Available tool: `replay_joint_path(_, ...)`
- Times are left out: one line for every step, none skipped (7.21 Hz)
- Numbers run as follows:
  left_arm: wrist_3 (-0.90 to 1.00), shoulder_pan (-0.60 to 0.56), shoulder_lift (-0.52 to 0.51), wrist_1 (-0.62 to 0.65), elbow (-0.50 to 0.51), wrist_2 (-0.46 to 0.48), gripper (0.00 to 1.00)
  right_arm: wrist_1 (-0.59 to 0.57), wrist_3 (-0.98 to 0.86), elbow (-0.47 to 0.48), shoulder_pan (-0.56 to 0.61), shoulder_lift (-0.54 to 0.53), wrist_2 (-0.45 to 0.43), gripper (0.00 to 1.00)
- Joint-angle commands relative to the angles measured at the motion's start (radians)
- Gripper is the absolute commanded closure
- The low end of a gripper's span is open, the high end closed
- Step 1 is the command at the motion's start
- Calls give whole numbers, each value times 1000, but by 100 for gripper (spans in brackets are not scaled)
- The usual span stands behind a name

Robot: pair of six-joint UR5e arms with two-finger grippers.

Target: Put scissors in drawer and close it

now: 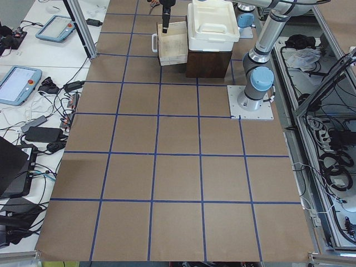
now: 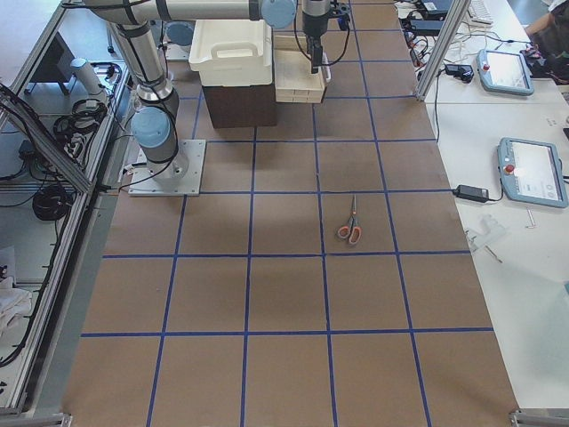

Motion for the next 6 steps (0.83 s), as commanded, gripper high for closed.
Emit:
replay_joint_path(2,0,12,0,-16,0,0,-9,-453,28,-147,15,11,0)
replay_joint_path(5,1,14,0,-14,0,0,-49,-616,53,-239,41,19,0)
replay_joint_path(5,1,12,0,-14,0,0,-154,-774,61,-299,94,7,0)
replay_joint_path(6,3,14,0,-14,0,0,-237,-958,61,-362,156,7,0)
replay_joint_path(8,4,14,0,-16,0,0,-311,-1121,61,-428,225,8,0)
replay_joint_path(8,4,14,0,-16,0,0,-411,-1268,61,-466,291,7,0)
